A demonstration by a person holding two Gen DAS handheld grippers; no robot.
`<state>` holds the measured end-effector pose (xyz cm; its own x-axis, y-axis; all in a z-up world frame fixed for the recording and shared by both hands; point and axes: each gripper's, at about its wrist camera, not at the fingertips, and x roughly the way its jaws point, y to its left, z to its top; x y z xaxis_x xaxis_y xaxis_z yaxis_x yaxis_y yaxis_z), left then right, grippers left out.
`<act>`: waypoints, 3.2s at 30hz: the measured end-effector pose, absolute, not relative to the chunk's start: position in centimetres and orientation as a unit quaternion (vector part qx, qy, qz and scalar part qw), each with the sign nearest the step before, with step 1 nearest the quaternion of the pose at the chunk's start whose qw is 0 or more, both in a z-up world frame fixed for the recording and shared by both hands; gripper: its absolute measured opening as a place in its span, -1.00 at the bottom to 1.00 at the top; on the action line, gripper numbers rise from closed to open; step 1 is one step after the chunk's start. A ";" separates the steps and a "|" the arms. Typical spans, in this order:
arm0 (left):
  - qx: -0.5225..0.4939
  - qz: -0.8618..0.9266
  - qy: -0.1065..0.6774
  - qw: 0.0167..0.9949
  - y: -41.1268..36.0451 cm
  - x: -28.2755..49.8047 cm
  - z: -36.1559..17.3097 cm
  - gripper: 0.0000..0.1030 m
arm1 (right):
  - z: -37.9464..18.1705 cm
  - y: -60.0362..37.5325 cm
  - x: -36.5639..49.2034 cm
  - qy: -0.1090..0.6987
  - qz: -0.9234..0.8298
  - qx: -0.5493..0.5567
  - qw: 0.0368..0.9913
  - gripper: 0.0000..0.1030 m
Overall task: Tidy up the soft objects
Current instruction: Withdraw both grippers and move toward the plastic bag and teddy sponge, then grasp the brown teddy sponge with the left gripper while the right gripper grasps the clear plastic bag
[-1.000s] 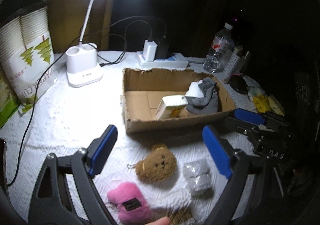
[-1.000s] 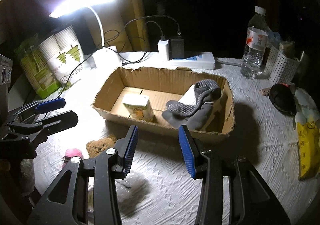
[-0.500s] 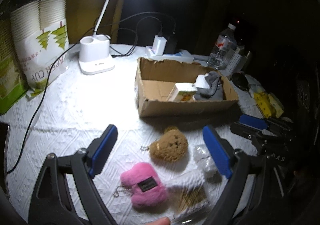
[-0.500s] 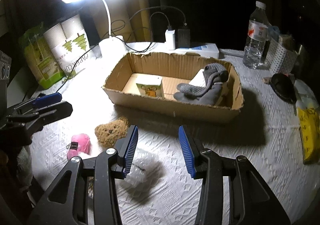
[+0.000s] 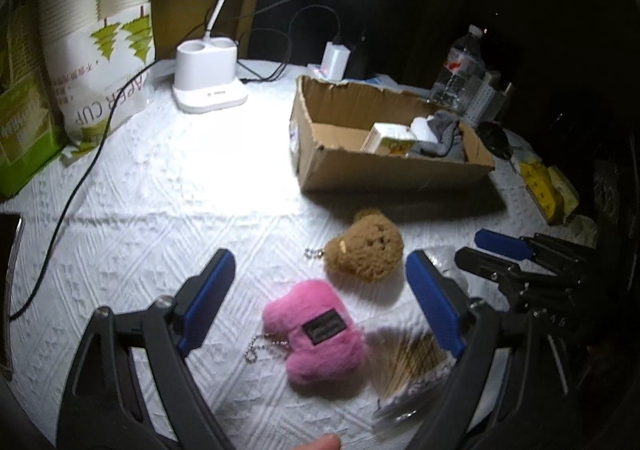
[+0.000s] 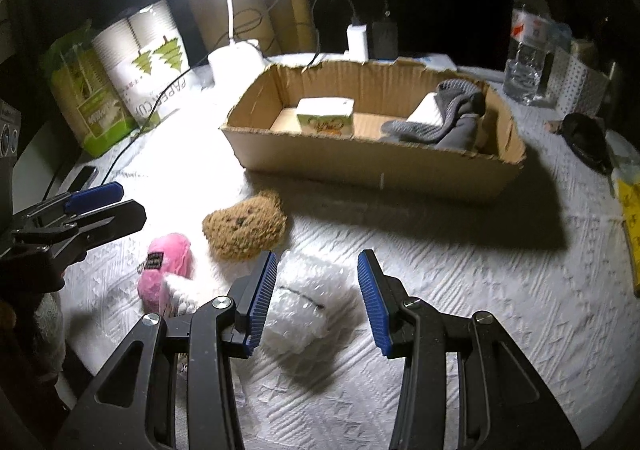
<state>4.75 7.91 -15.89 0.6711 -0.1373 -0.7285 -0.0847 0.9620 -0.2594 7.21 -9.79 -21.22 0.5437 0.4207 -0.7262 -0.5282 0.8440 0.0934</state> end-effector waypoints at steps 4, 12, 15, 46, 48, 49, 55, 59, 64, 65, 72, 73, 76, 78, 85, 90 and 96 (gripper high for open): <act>-0.140 -0.013 0.413 0.900 7.8 4.8 -16.7 0.72 | -22.2 -9.4 7.2 0.404 0.274 -0.071 0.870 -0.13; -0.135 -0.015 0.424 0.895 7.3 5.2 -17.5 0.71 | -23.4 -8.9 7.6 0.427 0.287 -0.055 0.856 -0.12; -0.133 -0.016 0.430 0.893 7.1 5.6 -17.9 0.71 | -23.6 -8.8 7.8 0.431 0.285 -0.052 0.854 -0.01; -0.012 -0.034 0.498 0.866 0.3 13.0 -20.6 0.67 | -22.5 -15.3 11.4 0.424 0.287 0.005 0.859 -0.17; -0.002 -0.035 0.509 0.860 -0.1 13.4 -21.1 0.31 | -22.3 -15.9 11.5 0.421 0.283 0.009 0.862 -0.17; 0.008 -0.030 0.508 0.861 -0.3 13.4 -21.2 0.29 | -22.3 -16.2 11.6 0.420 0.282 0.012 0.862 -0.17; -0.003 -0.038 0.502 0.864 0.1 13.2 -20.8 0.08 | -21.9 -17.2 11.8 0.415 0.276 0.016 0.867 -0.17; -0.008 -0.045 0.488 0.872 -0.1 12.8 -19.6 0.07 | -21.4 -17.2 11.4 0.408 0.276 0.012 0.870 -0.17; -0.018 -0.060 0.471 0.880 -0.3 12.1 -17.7 0.07 | -20.2 -16.9 11.0 0.397 0.279 0.007 0.874 -0.17; -0.020 -0.061 0.467 0.882 -0.3 11.9 -17.3 0.07 | -20.0 -16.9 11.0 0.395 0.278 0.006 0.876 -0.17; -0.034 -0.065 0.444 0.893 0.4 11.5 -15.1 0.07 | -18.5 -16.6 11.2 0.384 0.278 0.000 0.881 -0.17; -0.036 -0.064 0.441 0.895 0.6 11.5 -14.7 0.07 | -18.3 -16.5 11.3 0.382 0.278 -0.001 0.881 -0.17; -0.042 -0.064 0.432 0.899 1.0 11.7 -14.0 0.07 | -17.6 -16.2 11.6 0.377 0.279 -0.004 0.883 -0.17; -0.045 -0.064 0.426 0.901 1.5 12.1 -13.5 0.07 | -17.2 -16.0 11.8 0.373 0.280 -0.005 0.885 -0.17; -0.053 -0.055 0.404 0.911 3.0 13.1 -12.0 0.07 | -15.6 -15.1 12.7 0.359 0.283 -0.010 0.889 -0.17; -0.054 -0.049 0.395 0.916 3.5 14.1 -11.6 0.07 | -15.0 -14.5 13.5 0.351 0.287 -0.008 0.891 -0.17; -0.057 -0.039 0.389 0.919 4.3 15.4 -11.6 0.07 | -14.5 -13.7 14.8 0.343 0.288 -0.006 0.894 -0.17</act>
<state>15.43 4.30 -11.59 0.6946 -0.1155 -0.7101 0.0274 0.9906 -0.1343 14.76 -13.74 -14.55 0.5982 0.5111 -0.6172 -0.5198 0.8337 0.1866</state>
